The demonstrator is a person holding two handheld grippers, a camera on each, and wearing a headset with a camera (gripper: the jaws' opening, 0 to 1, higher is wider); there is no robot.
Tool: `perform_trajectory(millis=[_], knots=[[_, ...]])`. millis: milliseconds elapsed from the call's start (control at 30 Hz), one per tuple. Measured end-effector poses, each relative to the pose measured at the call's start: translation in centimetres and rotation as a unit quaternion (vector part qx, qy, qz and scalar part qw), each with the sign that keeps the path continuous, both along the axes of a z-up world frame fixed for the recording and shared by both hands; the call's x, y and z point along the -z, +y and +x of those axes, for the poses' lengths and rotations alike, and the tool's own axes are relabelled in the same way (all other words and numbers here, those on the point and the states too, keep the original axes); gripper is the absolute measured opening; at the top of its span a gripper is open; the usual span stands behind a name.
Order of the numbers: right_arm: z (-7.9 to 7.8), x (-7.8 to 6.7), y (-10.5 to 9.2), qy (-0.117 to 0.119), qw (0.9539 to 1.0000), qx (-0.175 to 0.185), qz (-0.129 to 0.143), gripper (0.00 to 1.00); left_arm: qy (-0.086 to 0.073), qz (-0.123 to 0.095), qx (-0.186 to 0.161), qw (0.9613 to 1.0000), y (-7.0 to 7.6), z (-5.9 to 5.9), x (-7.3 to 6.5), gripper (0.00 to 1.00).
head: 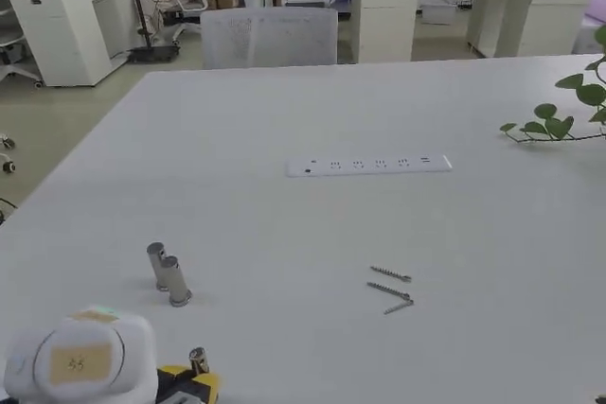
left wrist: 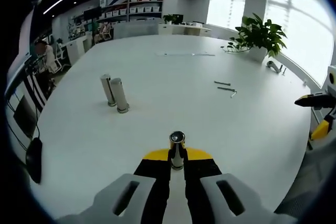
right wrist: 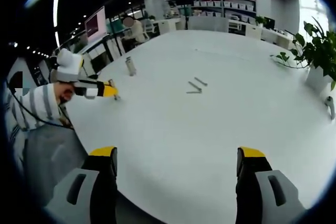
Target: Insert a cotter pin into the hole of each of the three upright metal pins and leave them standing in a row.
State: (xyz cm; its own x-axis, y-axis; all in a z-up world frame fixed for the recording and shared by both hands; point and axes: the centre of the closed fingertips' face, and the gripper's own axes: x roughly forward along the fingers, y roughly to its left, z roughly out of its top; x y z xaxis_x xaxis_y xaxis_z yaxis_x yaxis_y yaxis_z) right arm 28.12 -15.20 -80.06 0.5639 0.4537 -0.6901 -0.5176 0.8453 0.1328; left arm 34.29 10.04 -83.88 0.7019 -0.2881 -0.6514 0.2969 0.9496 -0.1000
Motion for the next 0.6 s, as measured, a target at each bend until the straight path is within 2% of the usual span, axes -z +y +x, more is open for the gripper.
perform_trajectory(millis=[133, 200, 233, 267, 433, 533, 600], knots=[[-0.03, 0.08, -0.25, 0.002, 1.0, 0.004, 0.0, 0.95, -0.001, -0.008, -0.008, 0.9999, -0.1, 0.1, 0.32, 0.07], [-0.03, 0.11, -0.33, 0.002, 1.0, 0.005, -0.001, 0.95, 0.002, -0.006, -0.008, 0.9999, -0.12, 0.04, 0.66, 0.07], [-0.02, 0.11, -0.35, 0.002, 1.0, 0.005, -0.001, 0.95, -0.004, -0.008, -0.008, 0.9999, -0.18, 0.21, 0.49, 0.07], [-0.03, 0.1, -0.37, 0.002, 1.0, 0.006, -0.001, 0.95, -0.004, -0.009, -0.009, 0.9999, -0.2, 0.26, 0.55, 0.07], [-0.07, 0.05, -0.32, 0.001, 1.0, 0.006, 0.0, 0.95, -0.013, -0.001, -0.003, 0.9999, -0.3, 0.19, 0.52, 0.07], [-0.13, 0.07, -0.23, 0.001, 1.0, 0.005, 0.0, 0.95, -0.011, -0.003, 0.002, 0.9999, -0.47, -0.01, 0.5, 0.07], [-0.18, 0.08, -0.14, 0.001, 1.0, 0.004, 0.0, 0.95, -0.015, 0.003, 0.004, 0.9999, -0.45, -0.19, 0.51, 0.07]])
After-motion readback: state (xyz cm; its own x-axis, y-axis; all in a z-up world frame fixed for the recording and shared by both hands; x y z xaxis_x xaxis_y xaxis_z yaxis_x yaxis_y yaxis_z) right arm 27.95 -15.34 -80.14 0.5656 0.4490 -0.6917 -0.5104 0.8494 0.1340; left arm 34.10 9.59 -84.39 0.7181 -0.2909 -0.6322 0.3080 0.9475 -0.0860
